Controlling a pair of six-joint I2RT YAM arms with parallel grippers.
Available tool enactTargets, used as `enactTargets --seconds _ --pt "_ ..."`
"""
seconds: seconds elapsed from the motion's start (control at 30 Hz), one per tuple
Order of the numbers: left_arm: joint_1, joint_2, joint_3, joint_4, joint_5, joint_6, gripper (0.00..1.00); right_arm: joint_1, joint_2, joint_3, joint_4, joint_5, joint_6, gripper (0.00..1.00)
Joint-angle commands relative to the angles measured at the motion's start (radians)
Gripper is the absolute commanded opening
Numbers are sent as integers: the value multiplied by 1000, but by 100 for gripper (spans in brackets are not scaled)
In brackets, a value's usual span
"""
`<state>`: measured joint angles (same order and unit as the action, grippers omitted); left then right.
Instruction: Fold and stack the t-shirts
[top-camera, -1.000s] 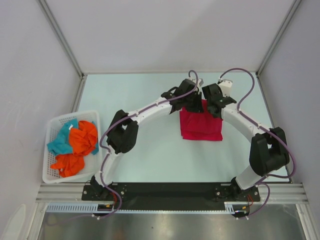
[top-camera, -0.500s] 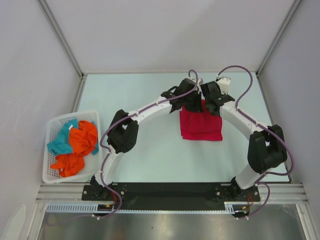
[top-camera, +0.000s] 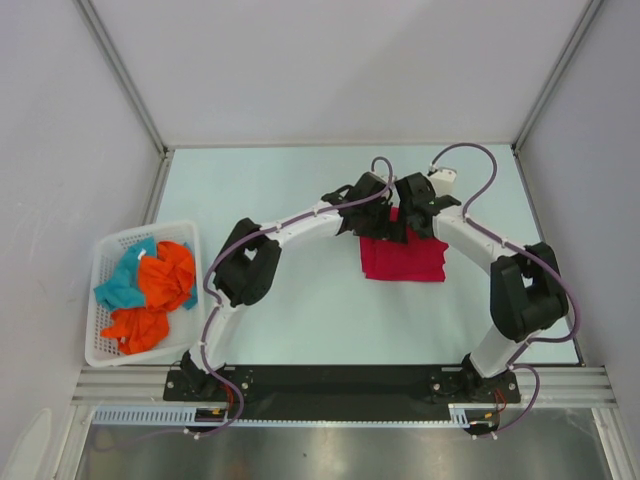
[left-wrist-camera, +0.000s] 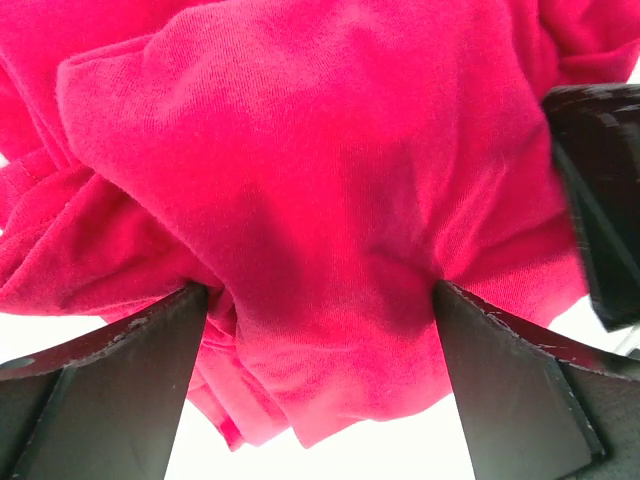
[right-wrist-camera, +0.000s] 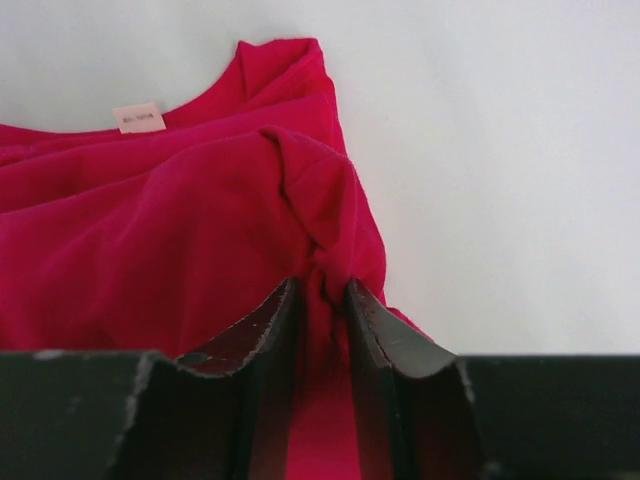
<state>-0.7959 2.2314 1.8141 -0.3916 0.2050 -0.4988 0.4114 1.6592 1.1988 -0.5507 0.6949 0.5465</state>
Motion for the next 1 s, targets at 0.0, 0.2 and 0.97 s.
enactTargets --seconds 0.0,0.2,0.97 --pt "6 -79 -1 0 -24 -4 100 6 16 45 -21 20 20 36" --pt "14 -93 13 -6 -33 -4 99 4 28 76 -35 15 7 39" --pt "6 -58 177 -56 -65 -29 99 -6 -59 76 -91 34 50 40"
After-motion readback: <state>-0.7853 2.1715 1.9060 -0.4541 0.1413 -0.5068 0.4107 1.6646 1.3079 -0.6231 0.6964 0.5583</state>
